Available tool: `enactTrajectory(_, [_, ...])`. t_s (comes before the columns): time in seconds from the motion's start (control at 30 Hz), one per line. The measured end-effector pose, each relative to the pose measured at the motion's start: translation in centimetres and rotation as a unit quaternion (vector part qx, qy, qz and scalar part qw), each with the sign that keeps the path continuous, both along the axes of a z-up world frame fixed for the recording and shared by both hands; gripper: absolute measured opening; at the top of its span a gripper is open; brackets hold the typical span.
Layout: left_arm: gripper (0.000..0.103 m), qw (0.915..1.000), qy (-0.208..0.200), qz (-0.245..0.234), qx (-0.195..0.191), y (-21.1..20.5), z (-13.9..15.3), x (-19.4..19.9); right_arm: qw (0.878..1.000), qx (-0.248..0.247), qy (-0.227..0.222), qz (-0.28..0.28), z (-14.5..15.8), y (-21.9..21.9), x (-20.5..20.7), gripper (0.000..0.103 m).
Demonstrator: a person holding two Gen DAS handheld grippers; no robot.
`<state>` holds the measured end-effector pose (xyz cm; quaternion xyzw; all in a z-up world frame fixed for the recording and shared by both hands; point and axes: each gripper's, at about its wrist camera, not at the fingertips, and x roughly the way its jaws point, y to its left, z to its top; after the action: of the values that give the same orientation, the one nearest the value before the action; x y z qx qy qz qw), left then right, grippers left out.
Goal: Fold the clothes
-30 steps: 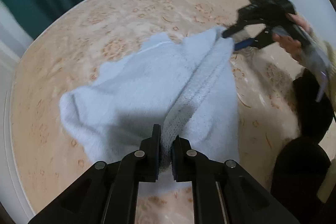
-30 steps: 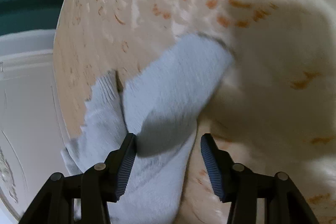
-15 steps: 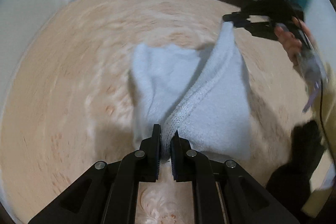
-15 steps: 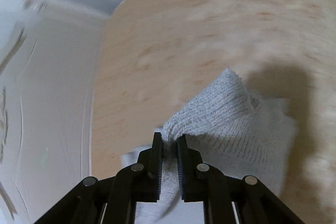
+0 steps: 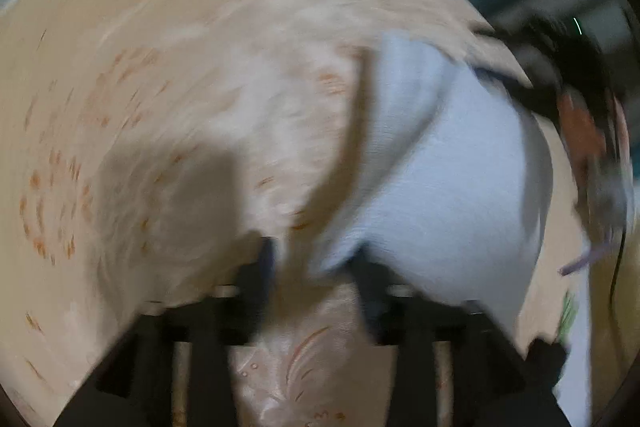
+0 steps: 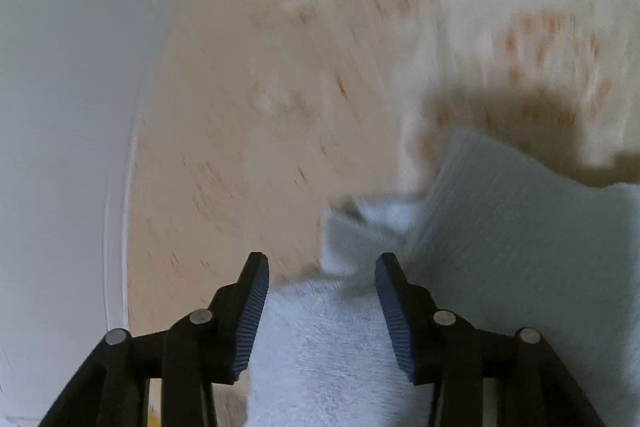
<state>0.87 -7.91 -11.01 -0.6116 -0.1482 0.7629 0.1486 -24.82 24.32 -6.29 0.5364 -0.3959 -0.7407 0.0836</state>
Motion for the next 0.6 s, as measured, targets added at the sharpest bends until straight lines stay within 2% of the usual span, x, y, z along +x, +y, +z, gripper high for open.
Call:
enactTrajectory(0.07, [0.066,0.9999,0.004,0.015,0.007,-0.8,0.7,0.2,1.000,-0.025,-0.001,0.007,-0.6,0.5,0.6,0.047])
enactTrajectory(0.13, [0.066,0.9994,0.032,0.007,-0.010,-0.7,2.5,0.7,0.999,-0.039,0.037,-0.009,1.4,2.4,3.2,0.047])
enactTrajectory(0.2, [0.066,0.9974,0.068,-0.003,-0.023,-0.3,4.8,1.0,0.997,-0.015,0.074,-0.030,4.0,4.8,7.0,0.050])
enactTrajectory(0.23, [0.066,0.9969,0.077,-0.008,-0.016,0.0,5.6,1.0,0.996,0.010,0.076,-0.045,4.8,5.9,9.3,0.066])
enactTrajectory(0.3, [0.071,0.9955,0.093,-0.015,0.004,0.6,7.2,1.2,0.993,0.059,0.065,-0.079,5.6,7.9,13.9,0.087])
enactTrajectory(0.33, [0.075,0.9951,0.096,-0.015,0.021,1.0,7.8,1.2,0.991,0.078,0.039,-0.097,5.0,8.6,16.5,0.087])
enactTrajectory(0.37, [0.083,0.9944,0.094,-0.017,0.044,1.7,8.3,1.3,0.992,0.074,0.022,-0.103,4.2,8.9,18.4,0.087])
enactTrajectory(0.43, [0.084,0.9920,0.091,-0.012,0.086,3.4,8.5,1.4,0.995,0.026,-0.015,-0.100,1.7,8.4,21.8,0.086])
enactTrajectory(0.5, [0.085,0.9893,0.084,0.012,0.118,4.6,8.2,2.3,0.992,-0.054,-0.041,-0.102,-1.1,6.5,25.2,0.085])
enactTrajectory(0.6, [0.085,0.9812,0.068,0.056,0.172,5.5,7.6,4.4,0.990,-0.097,-0.059,-0.088,-3.2,3.3,27.0,0.085])
